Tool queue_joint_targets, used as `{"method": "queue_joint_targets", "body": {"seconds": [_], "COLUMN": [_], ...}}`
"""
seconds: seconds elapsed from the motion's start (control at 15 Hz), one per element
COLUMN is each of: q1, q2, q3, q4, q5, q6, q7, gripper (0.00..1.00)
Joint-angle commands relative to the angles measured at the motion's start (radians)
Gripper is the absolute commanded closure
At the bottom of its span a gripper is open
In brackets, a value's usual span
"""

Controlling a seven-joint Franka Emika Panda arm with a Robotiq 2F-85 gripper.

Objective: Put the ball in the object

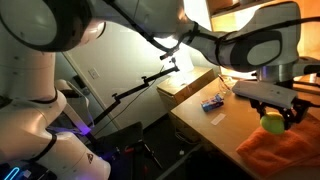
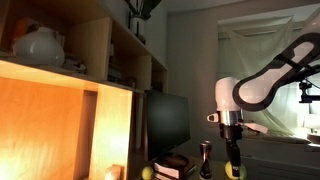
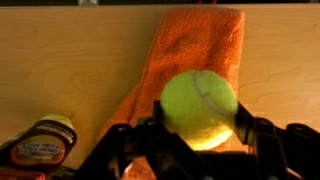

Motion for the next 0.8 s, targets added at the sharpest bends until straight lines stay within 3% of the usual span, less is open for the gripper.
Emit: {"method": "queue_joint_targets", "body": {"seconds": [0.0,0.6,0.67,0.73], "q1": [0.014,0.014,0.017,0.021], "q2": [-0.020,-0.051,-0.053,-0.069], "q3": [-0.016,-0.017,-0.016,-0.020], "q4": [-0.027,-0.073,-0.073,-0.084], "q5": [0.015,0.015,0.013,0.006], "q6": [0.006,0.017,0.020,0.029], "q7": [-0.009,-0.008,-0.008,-0.003], "gripper": [0.33,0.33,0.58,0.58]}}
